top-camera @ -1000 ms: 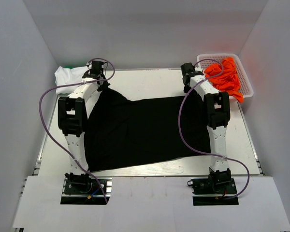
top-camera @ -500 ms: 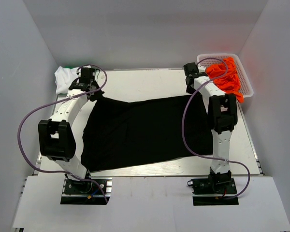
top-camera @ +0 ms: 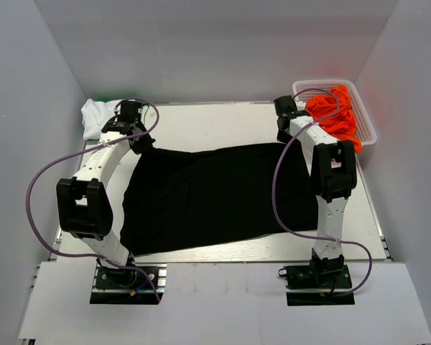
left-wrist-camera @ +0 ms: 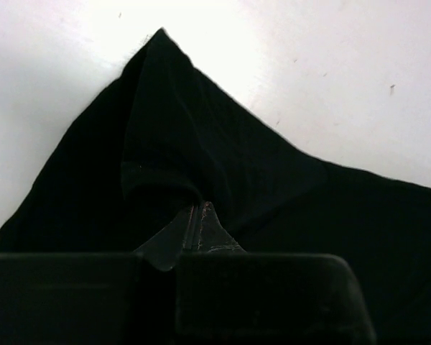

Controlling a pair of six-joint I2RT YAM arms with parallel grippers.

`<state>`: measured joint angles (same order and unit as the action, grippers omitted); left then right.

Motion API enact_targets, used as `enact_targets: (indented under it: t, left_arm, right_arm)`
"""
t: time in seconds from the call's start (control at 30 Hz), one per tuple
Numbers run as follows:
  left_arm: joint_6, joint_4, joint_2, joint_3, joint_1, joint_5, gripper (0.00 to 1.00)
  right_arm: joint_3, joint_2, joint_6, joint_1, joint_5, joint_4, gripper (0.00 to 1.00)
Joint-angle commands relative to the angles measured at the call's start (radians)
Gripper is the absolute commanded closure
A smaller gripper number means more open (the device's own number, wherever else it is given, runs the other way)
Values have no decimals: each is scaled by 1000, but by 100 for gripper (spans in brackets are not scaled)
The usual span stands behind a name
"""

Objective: Fold and stack the t-shirts
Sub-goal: Grap the side of the flattened tshirt furthest away from the robot with both arms, then fold the other side of the tshirt into a rectangle

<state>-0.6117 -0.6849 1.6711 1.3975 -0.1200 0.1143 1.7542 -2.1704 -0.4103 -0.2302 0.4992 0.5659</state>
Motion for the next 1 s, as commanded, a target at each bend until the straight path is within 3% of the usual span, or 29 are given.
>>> enact_targets:
  t: [0.0,0.33,0.57,0.97]
  left_arm:
    - [-14,-155,-83,44,-3,22,100]
    - [-86,-390,-352,-132,-3,-44,100]
    - [-117,-547,-552,-241,-3,-102,100]
    - [-169,-548,-800,-547,-3,-215,100]
  right_arm:
    - [-71,135,1,-6,12,-11,100]
    - [-407,395,18,-17,18,-35,100]
    - [-495,503,13,-17,24,-8,100]
    - [-693,661,4,-24,-13,-24,100]
